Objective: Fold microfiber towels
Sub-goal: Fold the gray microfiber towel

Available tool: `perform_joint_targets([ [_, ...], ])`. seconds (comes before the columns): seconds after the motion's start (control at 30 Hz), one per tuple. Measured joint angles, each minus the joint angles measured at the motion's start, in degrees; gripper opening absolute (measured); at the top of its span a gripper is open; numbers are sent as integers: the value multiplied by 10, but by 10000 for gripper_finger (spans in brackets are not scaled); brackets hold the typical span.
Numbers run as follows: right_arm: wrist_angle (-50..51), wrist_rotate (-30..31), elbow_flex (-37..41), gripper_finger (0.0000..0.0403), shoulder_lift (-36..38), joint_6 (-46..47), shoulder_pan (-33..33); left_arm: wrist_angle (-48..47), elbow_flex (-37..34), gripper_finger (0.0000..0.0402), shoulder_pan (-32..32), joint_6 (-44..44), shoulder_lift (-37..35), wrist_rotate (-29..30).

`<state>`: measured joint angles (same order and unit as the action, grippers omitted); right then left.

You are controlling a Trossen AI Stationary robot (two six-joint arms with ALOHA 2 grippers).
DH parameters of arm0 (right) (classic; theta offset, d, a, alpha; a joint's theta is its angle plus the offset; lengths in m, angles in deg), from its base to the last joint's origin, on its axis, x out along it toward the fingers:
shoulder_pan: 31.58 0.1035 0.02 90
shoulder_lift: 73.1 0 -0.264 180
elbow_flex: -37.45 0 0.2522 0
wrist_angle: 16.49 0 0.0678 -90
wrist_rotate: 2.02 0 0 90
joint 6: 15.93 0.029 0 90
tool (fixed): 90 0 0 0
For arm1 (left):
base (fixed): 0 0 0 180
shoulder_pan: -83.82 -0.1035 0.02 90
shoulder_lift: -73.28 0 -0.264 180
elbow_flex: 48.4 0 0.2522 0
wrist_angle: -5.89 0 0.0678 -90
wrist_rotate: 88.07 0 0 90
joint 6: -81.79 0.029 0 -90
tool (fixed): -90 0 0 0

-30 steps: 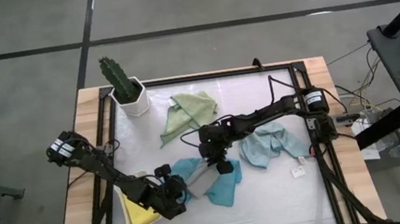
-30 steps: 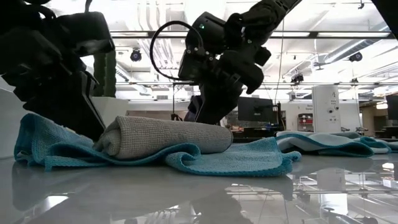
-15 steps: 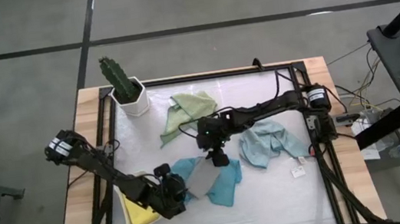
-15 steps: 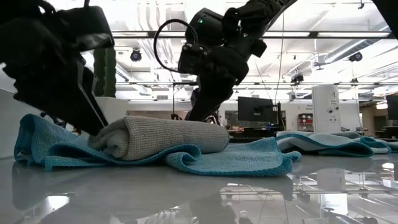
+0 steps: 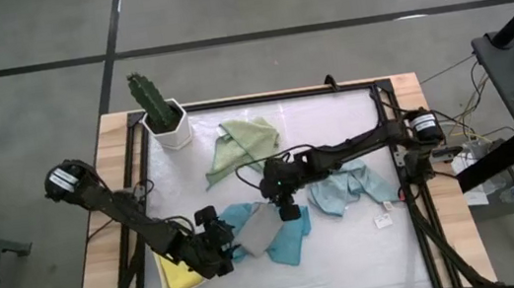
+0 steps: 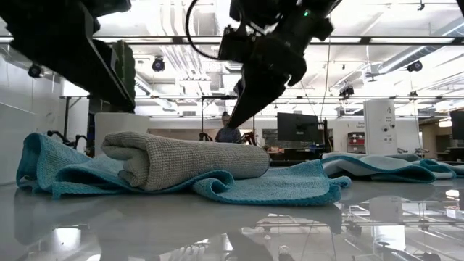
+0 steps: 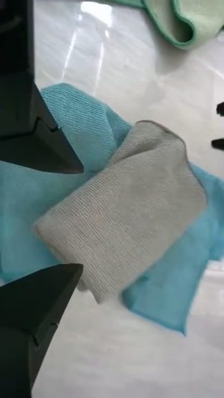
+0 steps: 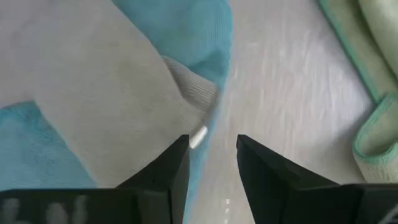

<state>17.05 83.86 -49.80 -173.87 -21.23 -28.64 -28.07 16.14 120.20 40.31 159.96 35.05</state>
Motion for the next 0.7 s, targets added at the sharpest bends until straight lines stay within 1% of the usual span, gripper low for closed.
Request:
perform_joint_targets([
  [0.1,-36,38,21,123,14,2,28,19,1,233,0,0,-13,0],
  [0.2,-93,96,55,123,29,10,59,23,7,233,2,6,-14,4],
  [0.33,-201,157,104,122,41,25,85,62,5,231,2,19,1,5],
  [0.4,-274,166,131,121,41,39,92,83,5,222,3,20,16,5],
  [0.5,-399,167,170,118,26,61,98,107,5,200,4,25,43,5],
  [0.57,-473,166,189,106,5,90,99,125,5,179,4,28,61,5],
  [0.63,-535,168,199,85,-22,103,98,144,5,154,4,29,76,4],
  [0.7,-571,182,201,56,-50,113,98,148,5,126,4,28,90,4],
])
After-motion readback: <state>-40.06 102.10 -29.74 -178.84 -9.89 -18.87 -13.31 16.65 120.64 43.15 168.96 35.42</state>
